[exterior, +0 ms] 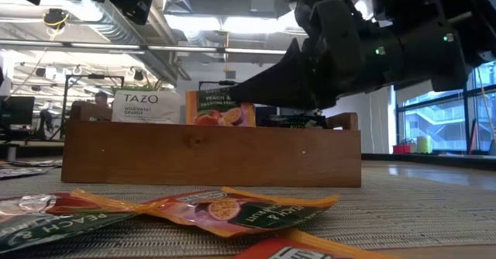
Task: Pick & Place Tea
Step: Put the orange tea bag into the middle section of the wooden organizer, then put the white tea bag into the left section of the wooden organizer
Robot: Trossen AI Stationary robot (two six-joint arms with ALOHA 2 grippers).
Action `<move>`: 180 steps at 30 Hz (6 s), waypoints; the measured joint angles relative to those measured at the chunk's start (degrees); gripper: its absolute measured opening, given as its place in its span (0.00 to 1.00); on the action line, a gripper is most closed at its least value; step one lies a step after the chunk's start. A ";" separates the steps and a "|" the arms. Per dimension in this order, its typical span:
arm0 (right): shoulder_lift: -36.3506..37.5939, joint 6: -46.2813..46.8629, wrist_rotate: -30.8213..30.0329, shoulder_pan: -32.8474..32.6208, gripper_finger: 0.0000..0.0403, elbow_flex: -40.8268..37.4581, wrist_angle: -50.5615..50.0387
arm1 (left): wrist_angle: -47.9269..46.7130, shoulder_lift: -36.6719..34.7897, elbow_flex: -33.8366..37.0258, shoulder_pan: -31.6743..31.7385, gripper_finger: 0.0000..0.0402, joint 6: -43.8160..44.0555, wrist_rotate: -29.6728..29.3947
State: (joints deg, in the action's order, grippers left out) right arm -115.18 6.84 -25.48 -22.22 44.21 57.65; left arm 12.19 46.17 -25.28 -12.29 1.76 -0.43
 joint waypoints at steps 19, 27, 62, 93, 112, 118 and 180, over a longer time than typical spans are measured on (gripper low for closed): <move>0.00 4.38 1.63 0.56 0.13 0.00 -1.71 | 0.00 0.00 0.00 0.01 0.27 0.48 0.00; 2.11 4.59 8.83 2.63 0.36 -0.02 -2.80 | 0.00 0.00 0.00 0.00 0.28 1.22 0.00; 12.71 1.29 50.80 39.34 0.43 21.65 -49.12 | -22.43 5.78 -0.02 21.76 0.27 27.52 -11.48; -6.28 -4.61 41.58 40.56 0.43 48.35 -70.01 | -20.36 23.93 0.00 24.89 0.27 27.54 -14.56; -6.25 -7.09 49.55 40.79 0.43 50.25 -74.93 | -10.73 25.88 0.00 25.11 0.27 26.90 -25.70; -6.25 -7.03 49.56 39.88 0.43 50.25 -73.96 | -4.43 32.65 0.00 26.96 0.28 24.52 -21.84; -16.75 17.71 47.93 39.48 0.43 50.36 -78.16 | -0.33 42.82 -0.07 20.54 0.28 17.38 -9.60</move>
State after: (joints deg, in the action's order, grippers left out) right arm -131.92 24.56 22.45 17.26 94.56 -20.51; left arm 11.86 88.99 -25.34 8.25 19.14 -10.03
